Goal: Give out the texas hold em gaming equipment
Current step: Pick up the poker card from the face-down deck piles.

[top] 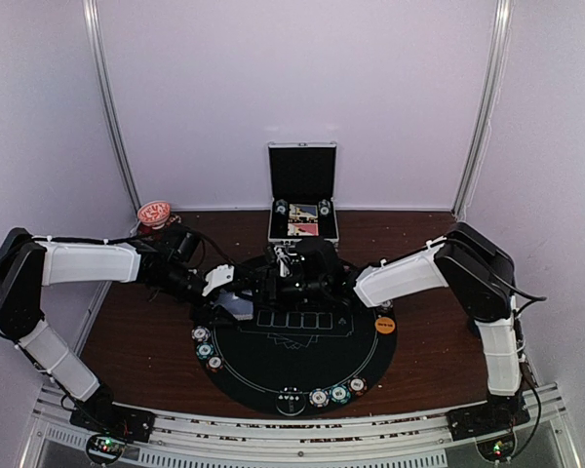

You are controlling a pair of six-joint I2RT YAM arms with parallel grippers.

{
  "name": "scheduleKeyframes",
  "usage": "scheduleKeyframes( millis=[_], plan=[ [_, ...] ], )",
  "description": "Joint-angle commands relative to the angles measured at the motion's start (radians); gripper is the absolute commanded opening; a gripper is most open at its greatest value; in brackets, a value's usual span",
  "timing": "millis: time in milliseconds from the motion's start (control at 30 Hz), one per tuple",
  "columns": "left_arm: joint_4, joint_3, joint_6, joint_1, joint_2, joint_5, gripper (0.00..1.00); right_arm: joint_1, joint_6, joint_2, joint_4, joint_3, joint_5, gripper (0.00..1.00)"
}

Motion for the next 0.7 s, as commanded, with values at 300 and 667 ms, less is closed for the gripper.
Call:
scheduleKeyframes(
  millis=[300, 667],
  plan=[
    [0.019, 0.006, 0.005, 0.006, 0.013, 0.015, 0.60, 0.011, -0.085, 0.011, -0.115, 0.023, 0.031, 0.61],
    [0.019, 0.006, 0.006, 0.006, 0.016, 0.016, 0.60, 0.009, -0.149, -0.024, -0.238, 0.023, 0.119, 0.54]
  ],
)
